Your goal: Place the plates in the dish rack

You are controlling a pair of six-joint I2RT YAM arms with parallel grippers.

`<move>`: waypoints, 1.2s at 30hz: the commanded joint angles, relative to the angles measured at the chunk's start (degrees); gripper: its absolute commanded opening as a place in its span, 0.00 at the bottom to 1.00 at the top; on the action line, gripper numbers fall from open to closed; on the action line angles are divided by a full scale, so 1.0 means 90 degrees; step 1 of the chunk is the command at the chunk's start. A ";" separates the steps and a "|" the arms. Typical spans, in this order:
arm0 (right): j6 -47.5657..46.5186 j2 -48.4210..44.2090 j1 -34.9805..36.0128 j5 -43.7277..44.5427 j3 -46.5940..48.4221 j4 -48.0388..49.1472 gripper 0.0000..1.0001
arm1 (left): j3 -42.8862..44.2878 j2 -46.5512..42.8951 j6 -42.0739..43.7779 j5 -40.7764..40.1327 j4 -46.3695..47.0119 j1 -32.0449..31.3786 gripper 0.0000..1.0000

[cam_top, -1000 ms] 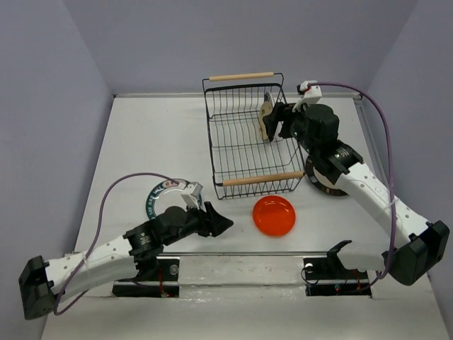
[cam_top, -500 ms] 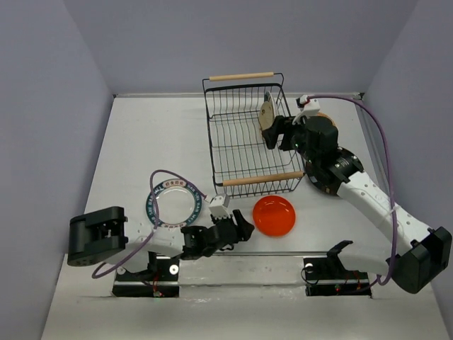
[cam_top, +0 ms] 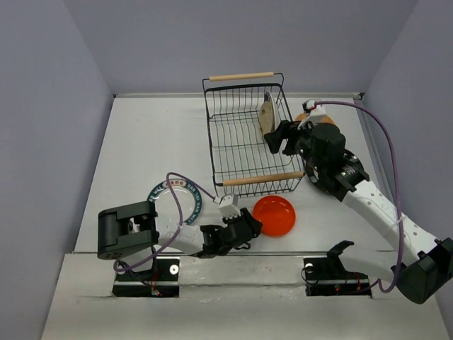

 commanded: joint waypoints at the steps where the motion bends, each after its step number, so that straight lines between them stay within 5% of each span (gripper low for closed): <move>1: 0.0088 -0.0218 -0.0027 -0.0178 -0.0025 0.0344 0.79 | 0.0272 0.0139 -0.0215 -0.0458 0.0204 -0.0036 0.51; 16: 0.0185 -0.0413 -0.0027 -0.0354 -0.0152 0.0393 0.79 | 0.0546 0.0822 -0.0381 -0.0458 0.0058 0.0061 0.42; 23: 0.0254 -0.0501 -0.0027 -0.0540 -0.0221 0.0393 0.78 | 0.0147 0.0756 -0.0732 -0.0331 0.0067 0.0188 0.06; 31: 0.0283 -0.0657 -0.0027 -0.0735 -0.0387 0.0208 0.79 | -0.0576 -0.0416 -0.0752 -0.0516 -0.0050 0.0130 0.06; 36: 0.0264 -0.0813 -0.0027 -0.0696 -0.0368 -0.0036 0.79 | -0.0792 -0.1383 0.0300 -0.0429 -0.0079 -0.0094 0.06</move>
